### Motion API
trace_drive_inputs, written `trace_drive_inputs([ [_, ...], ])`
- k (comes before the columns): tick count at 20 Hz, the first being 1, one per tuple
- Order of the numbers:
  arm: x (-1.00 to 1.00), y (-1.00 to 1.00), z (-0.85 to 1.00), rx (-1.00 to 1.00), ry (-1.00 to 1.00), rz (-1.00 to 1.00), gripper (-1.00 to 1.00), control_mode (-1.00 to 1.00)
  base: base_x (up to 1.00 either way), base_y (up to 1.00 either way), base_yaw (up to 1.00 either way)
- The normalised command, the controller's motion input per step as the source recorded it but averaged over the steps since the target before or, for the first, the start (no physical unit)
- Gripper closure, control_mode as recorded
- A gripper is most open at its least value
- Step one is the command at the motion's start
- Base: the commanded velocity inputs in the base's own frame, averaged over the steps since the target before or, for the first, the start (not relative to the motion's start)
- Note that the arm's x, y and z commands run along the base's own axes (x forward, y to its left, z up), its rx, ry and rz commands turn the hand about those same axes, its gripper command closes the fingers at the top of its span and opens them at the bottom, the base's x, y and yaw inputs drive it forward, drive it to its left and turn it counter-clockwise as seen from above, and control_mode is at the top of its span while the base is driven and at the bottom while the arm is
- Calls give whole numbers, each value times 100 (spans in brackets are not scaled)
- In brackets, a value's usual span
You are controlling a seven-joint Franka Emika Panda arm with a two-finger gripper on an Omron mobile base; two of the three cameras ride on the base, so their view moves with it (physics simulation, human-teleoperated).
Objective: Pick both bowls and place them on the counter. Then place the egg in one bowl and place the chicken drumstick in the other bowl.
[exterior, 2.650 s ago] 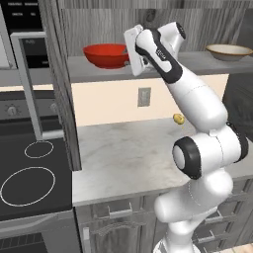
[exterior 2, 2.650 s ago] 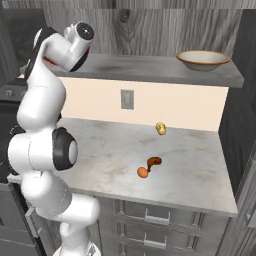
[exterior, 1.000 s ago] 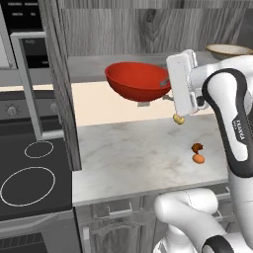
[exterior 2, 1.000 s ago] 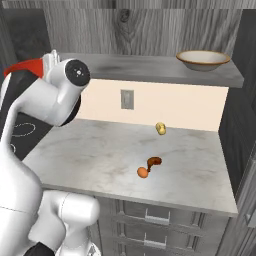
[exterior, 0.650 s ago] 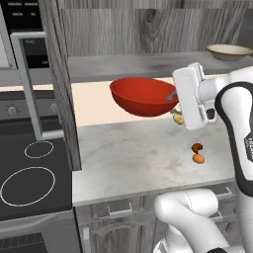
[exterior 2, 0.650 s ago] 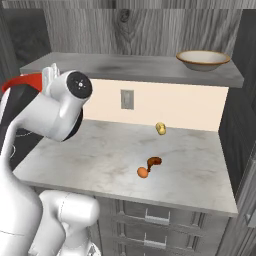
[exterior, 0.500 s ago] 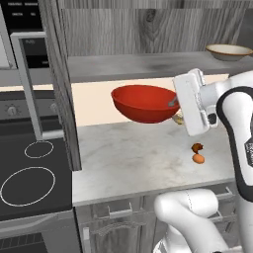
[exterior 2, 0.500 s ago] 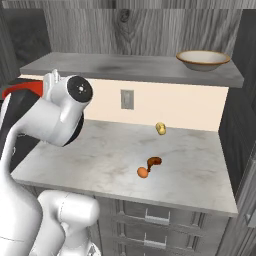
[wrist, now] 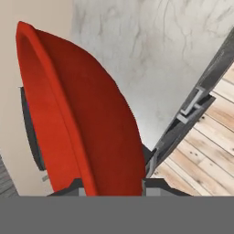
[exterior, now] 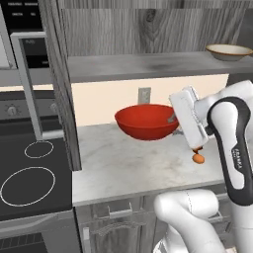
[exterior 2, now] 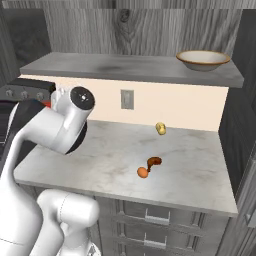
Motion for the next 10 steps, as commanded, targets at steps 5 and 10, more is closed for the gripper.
trace_drive_inputs([
  [5,37,-6,-44,-1,0,0,100,-100,0,0,0],
  [10,47,-7,-45,0,-2,0,100,-100,0,0,0],
])
